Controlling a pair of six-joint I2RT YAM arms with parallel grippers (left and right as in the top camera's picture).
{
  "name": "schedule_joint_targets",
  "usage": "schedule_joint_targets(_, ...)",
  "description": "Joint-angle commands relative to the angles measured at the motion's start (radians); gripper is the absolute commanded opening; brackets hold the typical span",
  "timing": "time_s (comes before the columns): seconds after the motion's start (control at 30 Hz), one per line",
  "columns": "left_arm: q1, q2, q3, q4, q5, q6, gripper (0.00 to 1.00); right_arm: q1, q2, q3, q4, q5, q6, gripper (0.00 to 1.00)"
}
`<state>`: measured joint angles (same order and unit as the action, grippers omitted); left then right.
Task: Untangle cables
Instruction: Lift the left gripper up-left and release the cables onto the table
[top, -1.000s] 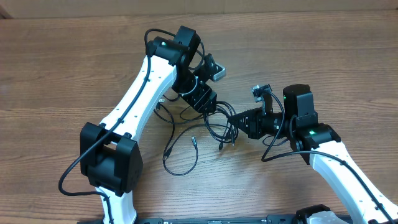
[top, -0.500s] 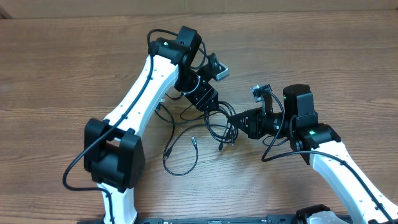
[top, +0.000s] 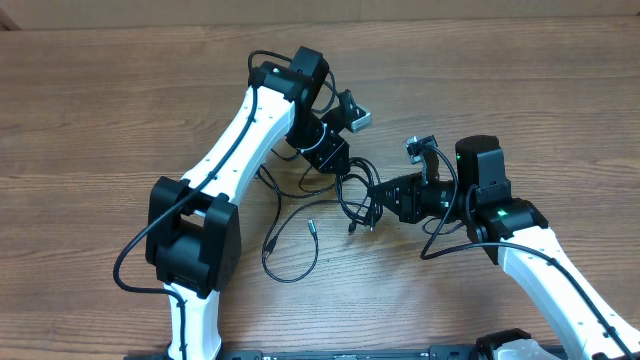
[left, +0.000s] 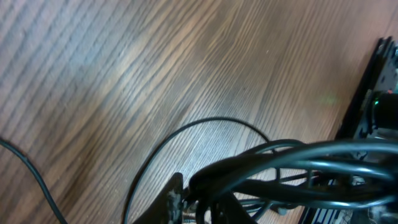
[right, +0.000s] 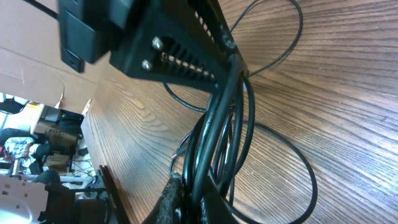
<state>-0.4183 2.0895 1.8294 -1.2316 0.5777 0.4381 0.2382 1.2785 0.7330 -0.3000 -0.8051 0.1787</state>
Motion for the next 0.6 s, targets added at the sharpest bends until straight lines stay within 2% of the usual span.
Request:
schedule_joint_targets(0.0, 0.008, 0.008, 0.048, 0.01, 0.072, 0.011, 0.07, 0.004, -0.006, 0.013, 0.0, -0.027, -0.013, 0.04)
schedule_joint_targets(0.03, 0.008, 0.008, 0.054, 0.01, 0.077, 0.011, 0.04, 0.004, -0.006, 0.013, -0.001, -0.027, -0.013, 0.04)
schedule_joint_targets(0.07, 0.01, 0.008, 0.059, 0.01, 0.074, 0.011, 0.04, 0.004, -0.006, 0.013, -0.002, -0.027, -0.013, 0.09)
schedule_joint_targets(0.13, 0.019, 0.008, 0.074, 0.006, 0.067, 0.01, 0.04, 0.004, -0.006, 0.013, -0.011, -0.023, -0.013, 0.42)
schedule_joint_targets(0.17, 0.027, 0.008, 0.085, 0.003, 0.067, 0.006, 0.04, 0.004, -0.006, 0.013, -0.023, -0.014, -0.013, 0.44)
schedule_joint_targets(0.23, 0.044, 0.008, 0.111, -0.006, 0.068, -0.004, 0.04, 0.004, -0.006, 0.013, -0.056, 0.024, -0.013, 0.44)
schedule_joint_targets(0.3, 0.079, 0.006, 0.163, -0.033, 0.076, -0.017, 0.04, 0.004, -0.006, 0.013, -0.129, 0.1, -0.013, 0.2)
schedule_joint_targets(0.37, 0.098, 0.006, 0.2, -0.056, 0.093, -0.02, 0.04, 0.004, -0.006, 0.013, -0.174, 0.148, -0.013, 0.04)
schedule_joint_targets(0.57, 0.124, 0.002, 0.267, -0.108, 0.129, -0.019, 0.04, 0.004, -0.006, 0.013, -0.234, 0.233, -0.012, 0.04)
